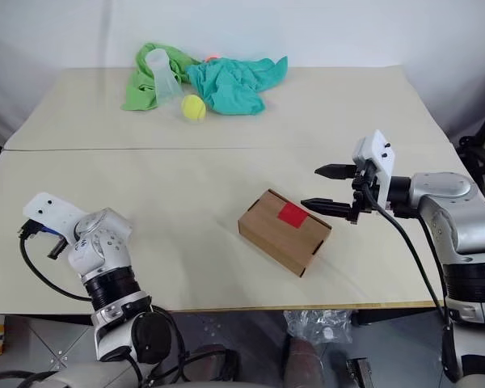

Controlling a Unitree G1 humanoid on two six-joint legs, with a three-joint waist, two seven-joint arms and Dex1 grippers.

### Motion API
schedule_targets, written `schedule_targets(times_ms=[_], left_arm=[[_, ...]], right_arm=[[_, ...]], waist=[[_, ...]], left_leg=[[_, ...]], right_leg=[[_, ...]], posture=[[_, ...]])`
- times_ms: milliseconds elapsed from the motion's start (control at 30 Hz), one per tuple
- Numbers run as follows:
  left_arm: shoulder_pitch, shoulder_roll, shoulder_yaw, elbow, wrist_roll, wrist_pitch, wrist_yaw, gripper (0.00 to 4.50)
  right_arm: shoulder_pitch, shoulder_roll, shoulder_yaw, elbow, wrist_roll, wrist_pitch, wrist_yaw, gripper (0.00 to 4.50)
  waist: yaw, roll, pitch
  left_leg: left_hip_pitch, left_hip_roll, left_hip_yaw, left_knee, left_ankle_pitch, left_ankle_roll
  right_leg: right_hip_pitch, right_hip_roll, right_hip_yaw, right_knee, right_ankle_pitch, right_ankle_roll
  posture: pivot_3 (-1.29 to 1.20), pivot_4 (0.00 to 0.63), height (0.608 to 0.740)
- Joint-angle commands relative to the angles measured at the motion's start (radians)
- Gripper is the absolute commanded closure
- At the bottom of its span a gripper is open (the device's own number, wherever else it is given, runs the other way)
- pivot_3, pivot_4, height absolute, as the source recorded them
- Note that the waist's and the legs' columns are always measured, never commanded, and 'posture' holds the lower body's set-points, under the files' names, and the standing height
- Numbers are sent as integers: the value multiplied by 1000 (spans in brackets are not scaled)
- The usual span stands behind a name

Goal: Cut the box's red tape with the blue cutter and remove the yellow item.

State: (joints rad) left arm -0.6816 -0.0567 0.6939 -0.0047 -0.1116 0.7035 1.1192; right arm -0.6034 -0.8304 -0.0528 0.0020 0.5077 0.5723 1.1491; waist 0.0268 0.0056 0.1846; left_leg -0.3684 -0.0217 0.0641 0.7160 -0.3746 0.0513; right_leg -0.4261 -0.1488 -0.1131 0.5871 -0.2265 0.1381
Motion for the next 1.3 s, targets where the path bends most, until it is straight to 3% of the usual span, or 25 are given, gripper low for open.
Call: schedule_targets(times_ms=[33, 333, 500, 600, 933, 1300], left_arm=[[19, 12, 18, -25, 7, 25, -4, 4104], [8, 71, 8, -57, 4, 217, -105, 4104], [-14, 53, 28, -54, -19, 231, -135, 4104], [-17, 41, 27, -59, -17, 241, -147, 3526], [-7, 60, -32, -88, 52, 313, -195, 763], [102, 29, -53, -158, 34, 233, -356, 763]], right_arm=[[2, -26, -49, -35, 12, -1, -6, 0], [34, -18, -66, -61, 16, -1, -27, 0], [46, -9, -72, -75, 20, 4, -39, 0], [50, -7, -70, -76, 20, 1, -44, 0], [52, -13, -74, -73, 23, -5, -50, 0], [54, -21, -72, -74, 21, -4, -46, 0]], waist=[[0, 0, 0], [0, 0, 0], [0, 0, 0], [6, 0, 0], [30, 0, 0], [26, 0, 0]], left_leg=[[0, 0, 0, 0, 0, 0], [0, 0, 0, 0, 0, 0], [0, 0, 0, 0, 0, 0], [0, 0, 0, 0, 0, 0], [0, 0, -1, 1, 0, -1], [-1, 0, -1, 0, 0, -1]], right_leg=[[0, 0, 0, 0, 0, 0], [0, 0, 0, 0, 0, 0], [0, 0, 0, 0, 0, 0], [0, 0, 0, 0, 0, 0], [0, 0, 0, 1, 1, -1], [0, 0, -1, -1, 1, -1]], posture=[[0, 150, 740], [0, 150, 740], [0, 150, 740], [0, 150, 740], [0, 150, 740], [0, 150, 740]])
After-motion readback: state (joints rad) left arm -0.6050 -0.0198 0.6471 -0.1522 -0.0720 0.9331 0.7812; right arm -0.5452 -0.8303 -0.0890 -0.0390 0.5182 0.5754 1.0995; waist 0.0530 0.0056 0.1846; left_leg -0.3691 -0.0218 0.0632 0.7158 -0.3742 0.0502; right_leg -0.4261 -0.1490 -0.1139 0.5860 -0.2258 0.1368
